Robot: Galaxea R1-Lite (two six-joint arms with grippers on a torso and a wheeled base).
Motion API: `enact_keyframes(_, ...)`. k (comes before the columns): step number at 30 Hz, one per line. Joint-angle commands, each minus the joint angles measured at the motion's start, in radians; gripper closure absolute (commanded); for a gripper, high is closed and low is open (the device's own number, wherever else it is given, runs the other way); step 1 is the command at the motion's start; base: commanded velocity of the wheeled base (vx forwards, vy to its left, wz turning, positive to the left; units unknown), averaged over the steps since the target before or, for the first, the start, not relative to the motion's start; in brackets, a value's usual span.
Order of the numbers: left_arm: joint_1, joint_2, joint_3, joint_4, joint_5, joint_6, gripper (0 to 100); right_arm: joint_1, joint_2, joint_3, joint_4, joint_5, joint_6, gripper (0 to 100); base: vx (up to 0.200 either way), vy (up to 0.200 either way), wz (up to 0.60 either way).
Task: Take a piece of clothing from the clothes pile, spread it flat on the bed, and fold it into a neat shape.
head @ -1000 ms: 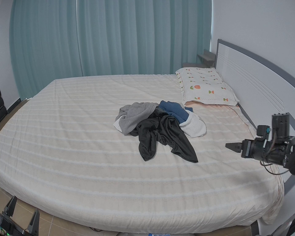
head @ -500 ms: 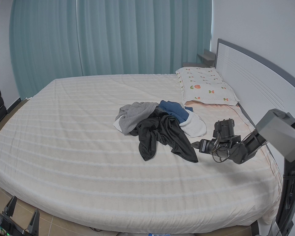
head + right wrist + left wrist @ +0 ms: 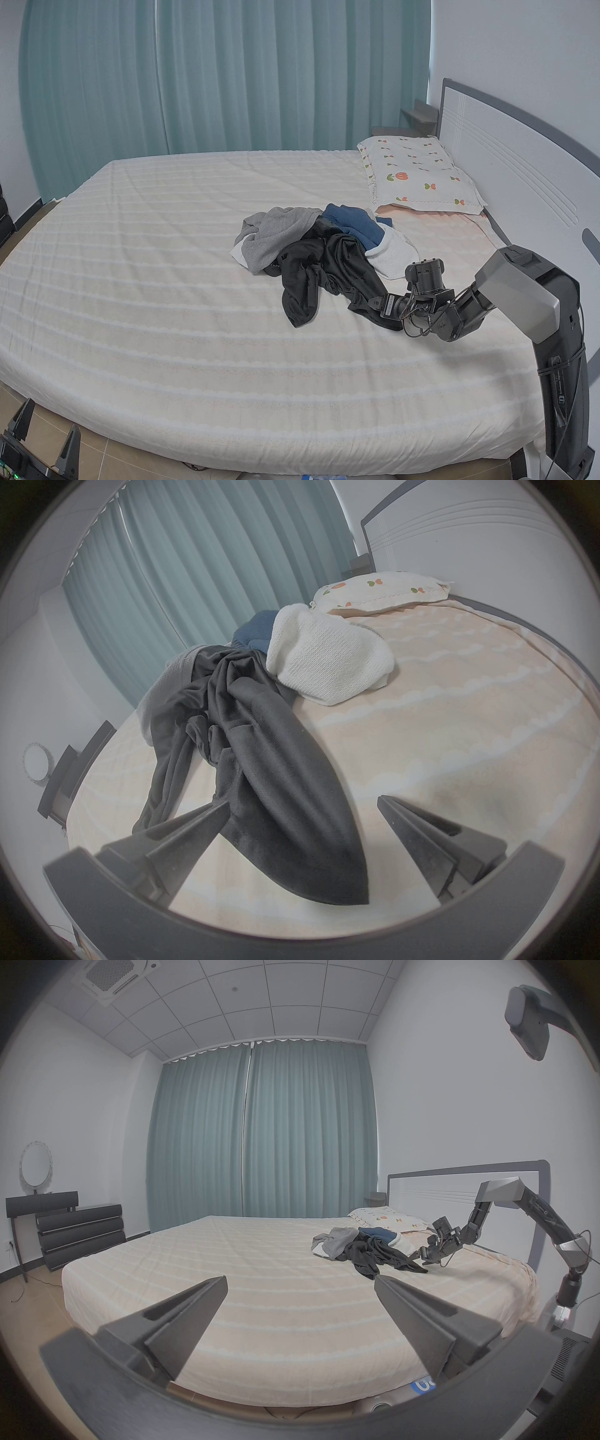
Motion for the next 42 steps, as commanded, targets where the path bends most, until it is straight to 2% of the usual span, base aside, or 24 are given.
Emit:
enact_keyframes(1,0.000,-0.017,0.016,0.000,0.001,-0.001,0,0.010,0.034,-0.035,-0.001,0.000,0.001,0,0.000,0.000,0.00)
enact_keyframes(8,0.000,-0.017,0.016,0.000,0.000,-0.001,0,0.032,0.077,-0.070,-0.001,-0.002,-0.001,0,0.000,0.000,0.00)
enact_keyframes(9,0.000,-0.017,0.016,0.000,0.001,-0.001,0,0.037,0.077,-0.070,0.000,-0.002,-0.001,100,0.000,0.000,0.00)
enact_keyframes(19,0.000,-0.017,0.016,0.000,0.000,-0.001,0,0.043,0.042,-0.052,-0.004,-0.020,-0.001,100,0.000,0.000,0.00)
enact_keyframes(25,0.000,-0.017,0.016,0.000,0.000,-0.001,0,0.035,-0.069,0.065,-0.026,0.003,0.044,100,0.000,0.000,0.00)
enact_keyframes(26,0.000,-0.017,0.016,0.000,0.000,-0.001,0,0.040,-0.159,0.165,-0.052,0.050,0.116,100,0.000,0.000,0.00)
enact_keyframes(31,0.000,-0.017,0.016,0.000,0.000,-0.001,0,0.066,-0.454,0.519,-0.202,0.227,0.266,100,0.000,0.000,0.00)
enact_keyframes(33,0.000,-0.017,0.016,0.000,0.000,-0.001,0,0.078,-0.563,0.648,-0.277,0.267,0.288,100,0.000,0.000,0.00)
enact_keyframes(34,0.000,-0.017,0.016,0.000,0.000,-0.001,0,0.078,-0.563,0.648,-0.277,0.267,0.288,100,0.000,0.000,0.00)
enact_keyframes(35,0.000,-0.017,0.016,0.000,0.000,-0.001,0,0.080,-0.676,0.784,-0.369,0.305,0.308,100,0.000,0.000,0.00)
enact_keyframes(37,0.000,-0.017,0.016,0.000,0.000,-0.001,0,0.080,-0.750,0.890,-0.457,0.357,0.312,100,0.000,0.000,0.00)
enact_keyframes(39,0.000,-0.017,0.016,0.000,0.000,-0.001,0,0.080,-0.791,0.955,-0.526,0.399,0.308,100,0.000,0.000,0.00)
enact_keyframes(42,0.000,-0.018,0.016,0.000,0.001,0.009,0,0.084,-0.836,1.014,-0.598,0.412,0.300,100,0.000,0.000,0.00)
